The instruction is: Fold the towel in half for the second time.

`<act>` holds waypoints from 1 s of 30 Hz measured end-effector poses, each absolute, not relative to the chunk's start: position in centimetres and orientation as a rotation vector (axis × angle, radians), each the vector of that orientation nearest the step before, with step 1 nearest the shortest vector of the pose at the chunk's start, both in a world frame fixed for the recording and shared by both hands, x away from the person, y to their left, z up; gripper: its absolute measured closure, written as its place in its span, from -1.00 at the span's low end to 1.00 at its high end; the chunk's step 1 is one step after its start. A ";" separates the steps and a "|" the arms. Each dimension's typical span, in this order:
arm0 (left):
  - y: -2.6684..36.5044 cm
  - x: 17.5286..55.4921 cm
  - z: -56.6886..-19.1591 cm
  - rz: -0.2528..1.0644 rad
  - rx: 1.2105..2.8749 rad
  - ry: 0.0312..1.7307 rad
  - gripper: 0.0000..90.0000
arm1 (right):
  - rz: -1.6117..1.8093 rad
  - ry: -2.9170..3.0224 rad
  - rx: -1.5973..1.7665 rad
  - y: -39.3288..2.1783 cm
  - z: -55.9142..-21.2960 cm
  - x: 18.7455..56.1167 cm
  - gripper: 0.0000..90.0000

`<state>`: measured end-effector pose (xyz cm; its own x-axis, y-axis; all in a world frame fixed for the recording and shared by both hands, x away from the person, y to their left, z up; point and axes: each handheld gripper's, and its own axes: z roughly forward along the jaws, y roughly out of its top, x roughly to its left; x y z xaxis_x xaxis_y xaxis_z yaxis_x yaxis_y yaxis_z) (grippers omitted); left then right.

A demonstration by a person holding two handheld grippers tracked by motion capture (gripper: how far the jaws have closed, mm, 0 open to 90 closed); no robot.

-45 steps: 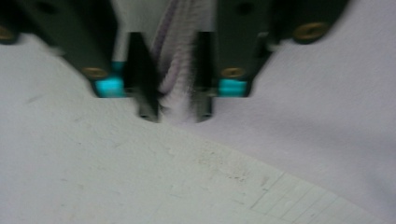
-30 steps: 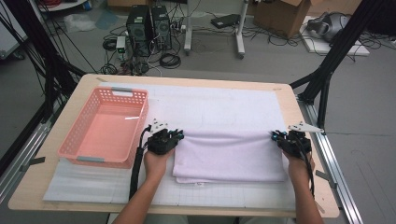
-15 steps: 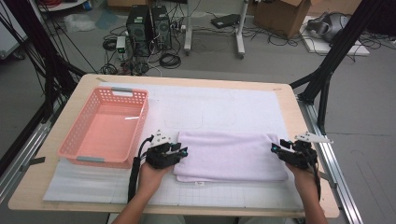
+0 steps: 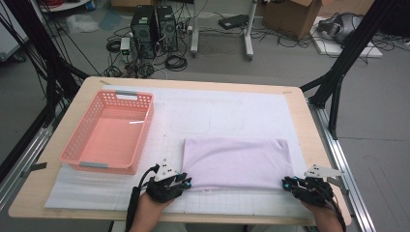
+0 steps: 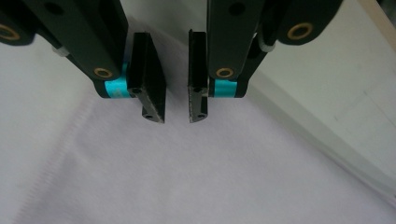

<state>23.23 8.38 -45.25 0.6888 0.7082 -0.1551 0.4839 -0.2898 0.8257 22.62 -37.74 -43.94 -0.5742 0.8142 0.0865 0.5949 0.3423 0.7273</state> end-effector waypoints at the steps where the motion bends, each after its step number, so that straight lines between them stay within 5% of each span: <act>1: 8.5 23.1 -45.3 0.294 1.949 0.929 0.61 | 1.055 2.312 1.252 -38.1 -43.9 22.3 0.70; 6: 8.9 22.8 -45.2 0.278 1.931 0.943 0.59 | 1.070 2.297 1.270 -38.5 -43.9 21.9 0.68; 14: 9.7 23.8 -44.7 0.320 1.767 0.958 -0.11 | 1.180 2.168 1.257 -38.8 -42.8 21.9 0.18; 25: 11.1 23.7 -43.7 0.412 1.642 0.979 -0.57 | 1.154 2.062 1.265 -37.9 -42.5 22.3 -0.48; 30: 11.5 23.8 -43.8 0.411 1.643 0.974 -0.50 | 1.189 2.056 1.263 -37.8 -42.4 22.5 -0.50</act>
<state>23.78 11.50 -43.75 0.5976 0.7712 -0.2193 0.3809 -0.0324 0.9241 22.52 -37.80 -42.43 -0.4808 0.8747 0.0609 0.4887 0.2097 0.8469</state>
